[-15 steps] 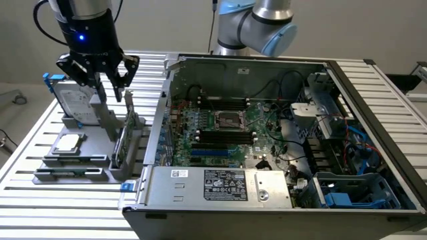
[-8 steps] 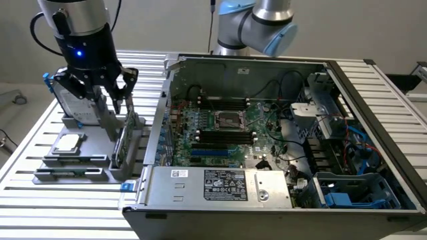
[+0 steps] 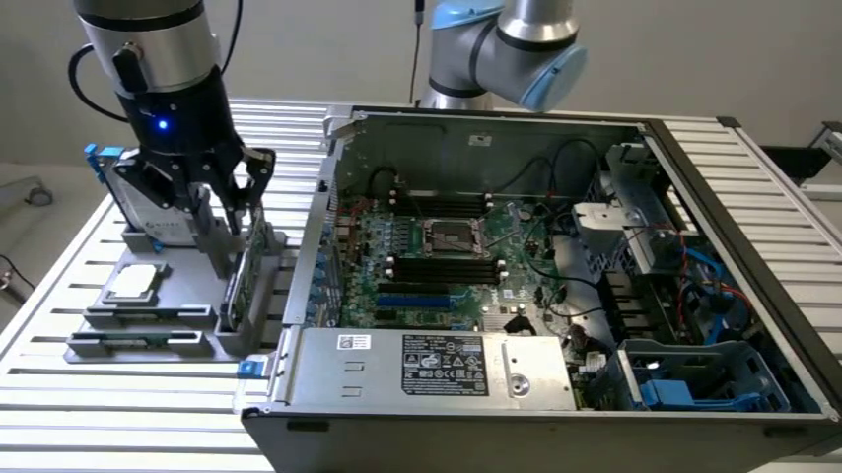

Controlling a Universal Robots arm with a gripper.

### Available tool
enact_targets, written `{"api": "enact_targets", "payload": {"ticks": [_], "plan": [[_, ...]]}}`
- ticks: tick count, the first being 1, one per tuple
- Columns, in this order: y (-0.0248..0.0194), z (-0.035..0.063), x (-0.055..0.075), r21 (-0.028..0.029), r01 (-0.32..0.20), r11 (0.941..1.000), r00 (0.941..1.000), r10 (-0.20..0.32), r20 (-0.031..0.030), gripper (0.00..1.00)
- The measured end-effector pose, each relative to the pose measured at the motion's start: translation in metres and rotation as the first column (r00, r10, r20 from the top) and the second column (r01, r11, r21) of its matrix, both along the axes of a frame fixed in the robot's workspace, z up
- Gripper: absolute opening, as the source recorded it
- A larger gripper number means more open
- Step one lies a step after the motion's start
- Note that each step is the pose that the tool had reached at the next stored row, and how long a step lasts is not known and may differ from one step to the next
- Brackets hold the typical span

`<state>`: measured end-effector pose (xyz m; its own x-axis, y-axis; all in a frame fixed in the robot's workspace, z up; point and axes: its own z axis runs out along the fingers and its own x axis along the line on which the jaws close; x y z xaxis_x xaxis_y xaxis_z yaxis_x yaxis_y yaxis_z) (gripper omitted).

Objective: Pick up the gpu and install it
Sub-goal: 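Pick up the gpu and move the gpu toward the slot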

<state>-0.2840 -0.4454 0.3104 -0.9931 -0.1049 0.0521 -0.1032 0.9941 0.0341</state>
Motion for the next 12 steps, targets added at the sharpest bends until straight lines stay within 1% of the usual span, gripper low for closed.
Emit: {"api": "enact_targets", "payload": {"ticks": [8, 12], "plan": [[0.0, -0.0145, 0.0, -0.0004, 0.0, 1.0, 1.0, 0.0, 0.009, 0.38], [0.0005, -0.0217, 0.0, -0.0008, 0.0, 1.0, 0.9999, 0.0, 0.0119, 0.38]]}}
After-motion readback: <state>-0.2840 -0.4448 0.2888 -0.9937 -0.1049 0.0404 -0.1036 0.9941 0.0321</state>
